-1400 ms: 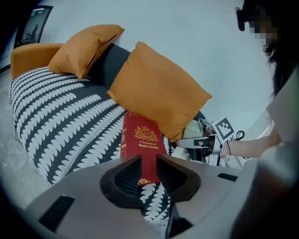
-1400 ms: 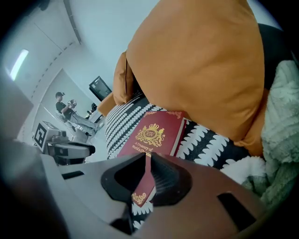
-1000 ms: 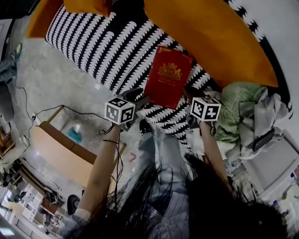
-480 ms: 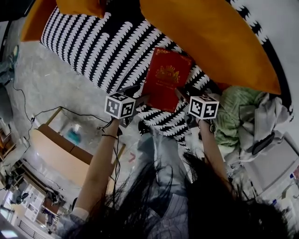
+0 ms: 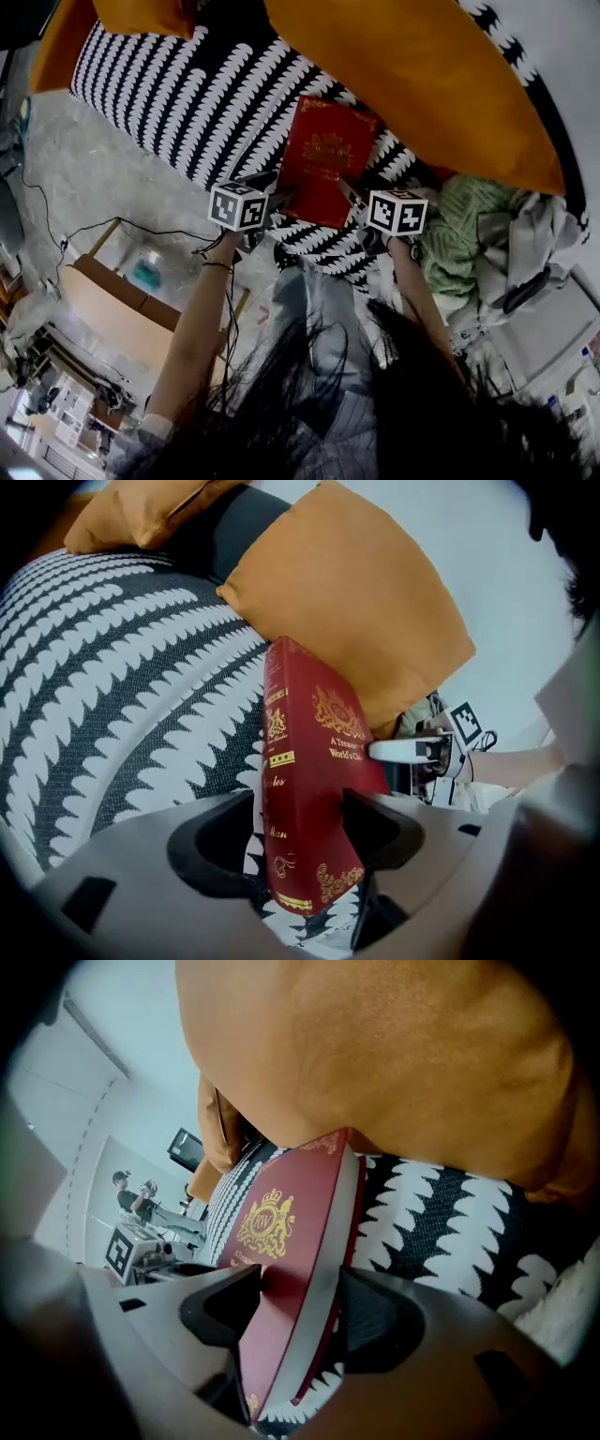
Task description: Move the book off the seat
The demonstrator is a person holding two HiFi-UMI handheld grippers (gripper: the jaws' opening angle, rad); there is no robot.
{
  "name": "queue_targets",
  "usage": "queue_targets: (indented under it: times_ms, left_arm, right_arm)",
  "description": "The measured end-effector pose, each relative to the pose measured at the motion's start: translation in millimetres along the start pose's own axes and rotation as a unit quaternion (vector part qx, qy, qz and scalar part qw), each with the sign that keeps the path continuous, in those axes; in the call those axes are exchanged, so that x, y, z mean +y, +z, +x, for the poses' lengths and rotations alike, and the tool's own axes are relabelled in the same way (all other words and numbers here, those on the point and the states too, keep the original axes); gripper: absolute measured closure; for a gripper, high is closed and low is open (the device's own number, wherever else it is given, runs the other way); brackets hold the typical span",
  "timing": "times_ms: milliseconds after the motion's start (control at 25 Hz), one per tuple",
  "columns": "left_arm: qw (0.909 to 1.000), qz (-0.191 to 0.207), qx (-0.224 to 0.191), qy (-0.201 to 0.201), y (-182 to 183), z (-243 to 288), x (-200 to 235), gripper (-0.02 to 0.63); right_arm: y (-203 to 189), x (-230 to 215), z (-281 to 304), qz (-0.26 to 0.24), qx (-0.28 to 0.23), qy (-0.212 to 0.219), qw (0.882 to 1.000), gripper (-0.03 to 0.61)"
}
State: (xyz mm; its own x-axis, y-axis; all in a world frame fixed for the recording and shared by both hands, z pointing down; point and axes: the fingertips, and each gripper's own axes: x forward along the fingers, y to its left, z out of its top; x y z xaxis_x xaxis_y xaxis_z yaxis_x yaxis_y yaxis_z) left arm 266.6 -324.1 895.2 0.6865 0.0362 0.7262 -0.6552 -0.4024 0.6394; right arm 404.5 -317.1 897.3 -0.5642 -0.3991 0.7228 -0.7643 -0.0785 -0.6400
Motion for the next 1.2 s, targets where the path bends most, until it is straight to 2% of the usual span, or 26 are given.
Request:
queue_targets:
  times_ms: [120,280,360,600,920,1200]
  left_arm:
    - [0.9996,-0.026,-0.007,-0.011,-1.2,2.4,1.3,0.321]
    - [0.9949,-0.092,-0.015,-0.039,-6.5,10.1,-2.9,0.322]
    - [0.9928,-0.111,-0.015,-0.042,-8.3,12.7,-4.2,0.322]
    - [0.9925,-0.117,0.001,-0.036,-15.7,12.9,-16.0,0.322]
    - [0.9949,-0.095,-0.014,-0.028,-20.7,-8.1,-45.8,0.322]
    - [0.9919,-0.100,-0.076,-0.022,-7.3,-43.3,-84.0,0.322]
  right_arm:
    - [-1.4,-3.5,0.8,0.015,0.001,0.007,1.000,0.328]
    - [-2.7,-5.1,1.6,0.028,-0.007,0.018,0.999,0.328]
    - [-2.9,-5.4,2.1,0.028,-0.009,0.015,0.999,0.331]
    - [-2.9,-6.8,-8.5,0.019,-0.001,0.002,1.000,0.359]
    - [-2.9,15.4,-42.8,-0.021,-0.001,0.011,1.000,0.363]
    - [11.8,40.8,-85.8,-0.026,-0.018,0.014,0.999,0.365]
